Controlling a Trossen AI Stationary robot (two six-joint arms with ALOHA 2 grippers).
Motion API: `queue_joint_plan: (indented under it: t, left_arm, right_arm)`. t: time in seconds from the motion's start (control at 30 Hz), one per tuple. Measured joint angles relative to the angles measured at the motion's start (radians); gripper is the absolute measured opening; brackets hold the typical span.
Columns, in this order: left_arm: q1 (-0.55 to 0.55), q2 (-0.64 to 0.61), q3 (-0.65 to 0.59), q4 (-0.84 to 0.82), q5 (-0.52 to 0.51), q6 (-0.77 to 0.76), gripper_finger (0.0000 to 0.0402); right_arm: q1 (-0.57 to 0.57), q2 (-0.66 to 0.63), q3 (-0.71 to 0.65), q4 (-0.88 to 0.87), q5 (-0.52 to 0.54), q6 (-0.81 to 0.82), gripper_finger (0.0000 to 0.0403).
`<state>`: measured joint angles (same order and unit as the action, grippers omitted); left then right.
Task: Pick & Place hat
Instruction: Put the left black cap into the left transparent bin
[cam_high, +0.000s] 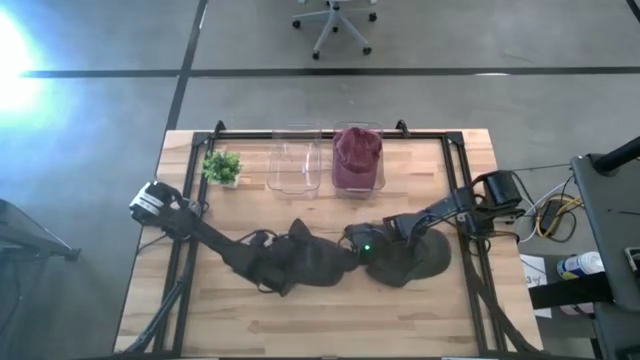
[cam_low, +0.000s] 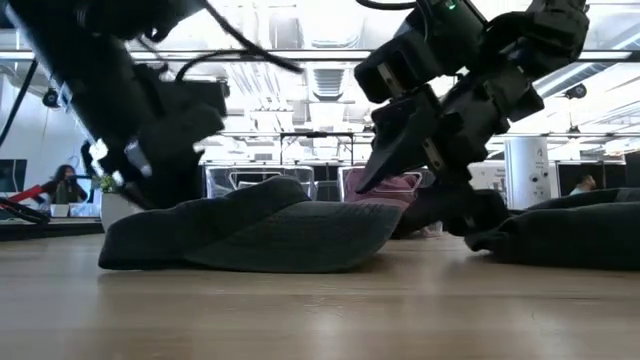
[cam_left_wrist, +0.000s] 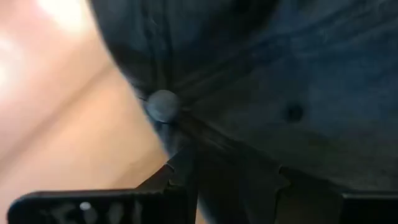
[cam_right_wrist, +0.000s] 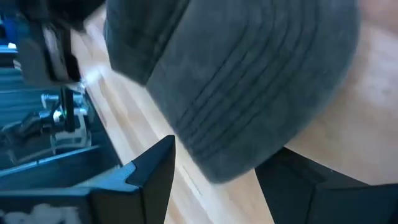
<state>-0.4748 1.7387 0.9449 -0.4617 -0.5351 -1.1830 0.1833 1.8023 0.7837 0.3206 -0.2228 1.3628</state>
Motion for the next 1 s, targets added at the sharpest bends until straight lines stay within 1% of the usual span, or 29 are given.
queue_joint_plan:
  t: [0.1, 0.2, 0.27, 0.33, 0.4, 0.47, 0.53, 0.57, 0.63, 0.7, 0.77, 0.83, 0.9, 0.97, 1.0]
  left_arm:
    - [0.002, 0.001, -0.04, 0.134, 0.003, 0.004, 0.0096]
    - [0.004, 0.008, -0.066, 0.233, -0.008, 0.048, 0.0096]
    - [0.006, 0.01, -0.07, 0.294, -0.03, 0.103, 0.0096]
    - [0.006, 0.009, -0.058, 0.324, -0.085, 0.171, 0.0096]
    - [0.006, 0.009, -0.027, 0.322, -0.134, 0.249, 0.0096]
    - [0.006, 0.0, 0.008, 0.316, -0.149, 0.344, 0.0096]
    - [0.006, -0.015, 0.048, 0.266, -0.151, 0.41, 0.0096]
    - [0.006, -0.027, 0.068, 0.227, -0.156, 0.417, 0.0096]
    - [0.004, -0.062, 0.099, 0.121, -0.167, 0.405, 0.0096]
    - [0.004, -0.113, 0.123, 0.003, -0.186, 0.37, 0.0096]
    - [-0.004, -0.175, 0.13, -0.094, -0.219, 0.315, 0.0096]
    - [-0.015, -0.244, 0.131, -0.154, -0.257, 0.258, 0.0096]
    - [-0.025, -0.311, 0.13, -0.184, -0.304, 0.209, 0.0096]
    - [-0.03, -0.372, 0.13, -0.187, -0.367, 0.185, 0.0096]
    - [-0.033, -0.397, 0.131, -0.188, -0.401, 0.183, 0.0096]
  right_arm:
    - [0.0, -0.006, 0.002, 0.005, 0.038, -0.007, 0.0205]
    - [-0.003, -0.013, 0.018, 0.037, 0.044, -0.044, 0.0201]
    - [-0.003, -0.015, 0.037, 0.04, 0.044, -0.082, 0.0187]
    - [-0.003, -0.015, 0.055, 0.035, 0.043, -0.143, 0.0162]
    - [-0.004, -0.018, 0.076, 0.026, 0.043, -0.211, 0.0127]
    - [-0.007, -0.031, 0.097, 0.001, 0.04, -0.285, 0.0086]
    - [-0.01, -0.052, 0.121, -0.067, 0.041, -0.393, 0.0043]
    - [-0.011, -0.064, 0.137, -0.114, 0.044, -0.465, 0.0026]
    - [-0.014, -0.099, 0.178, -0.248, 0.067, -0.618, 0.0018]
    - [-0.016, -0.138, 0.227, -0.44, 0.136, -0.819, 0.0015]
    - [-0.016, -0.172, 0.281, -0.629, 0.257, -1.051, 0.0015]
    - [-0.009, -0.196, 0.331, -0.786, 0.396, -1.3, 0.0015]
    - [0.014, -0.206, 0.372, -0.865, 0.569, -1.553, 0.0015]
    - [0.043, -0.208, 0.386, -0.887, 0.752, -1.779, 0.0014]
    - [0.052, -0.208, 0.389, -0.878, 0.809, -1.872, 0.0014]
